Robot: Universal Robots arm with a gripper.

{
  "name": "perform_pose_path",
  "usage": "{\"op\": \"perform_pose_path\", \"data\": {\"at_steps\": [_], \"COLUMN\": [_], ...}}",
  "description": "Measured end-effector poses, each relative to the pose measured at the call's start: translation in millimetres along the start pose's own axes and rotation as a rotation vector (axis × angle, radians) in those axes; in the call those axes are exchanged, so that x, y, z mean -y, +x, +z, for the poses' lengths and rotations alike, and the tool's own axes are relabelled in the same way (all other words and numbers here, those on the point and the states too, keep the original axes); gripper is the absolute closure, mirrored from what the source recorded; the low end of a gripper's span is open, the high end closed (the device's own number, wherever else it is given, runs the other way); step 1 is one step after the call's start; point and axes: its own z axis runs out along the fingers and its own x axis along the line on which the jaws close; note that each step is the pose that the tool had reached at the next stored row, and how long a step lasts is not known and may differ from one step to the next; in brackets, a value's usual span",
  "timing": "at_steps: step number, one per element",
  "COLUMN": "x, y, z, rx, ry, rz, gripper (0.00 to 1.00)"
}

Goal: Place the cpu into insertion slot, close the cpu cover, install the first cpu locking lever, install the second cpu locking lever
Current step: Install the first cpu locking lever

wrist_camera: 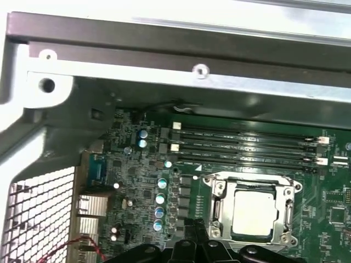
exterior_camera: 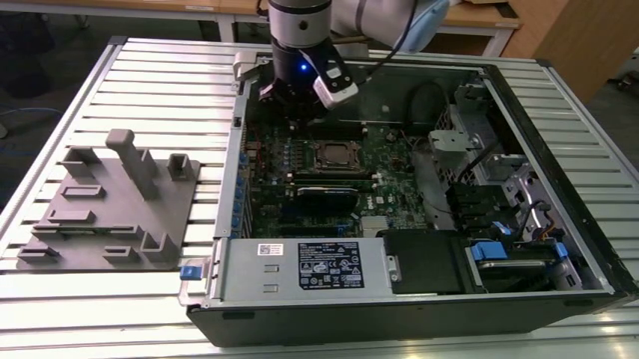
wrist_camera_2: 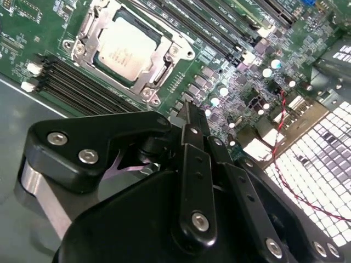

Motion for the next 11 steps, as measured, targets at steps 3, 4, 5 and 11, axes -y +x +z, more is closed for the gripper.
{"op": "perform_pose_path", "data": {"at_steps": [3,4,5,11], "x": [-0.3,-0.5,-0.5,-0.7], "y": [4.2,5.6,6.8,12.3], "z": [-0.3,-0.3,-0.4,-0.7], "rx": [0.0034,0.005,0.0063,0.015], "ry": [-0.0009,-0.0043,-0.0132,-0.0922], "rz": [0.0,0.0,0.001,0.005], "gripper": [0.9,0.9,0.9,0.9]}}
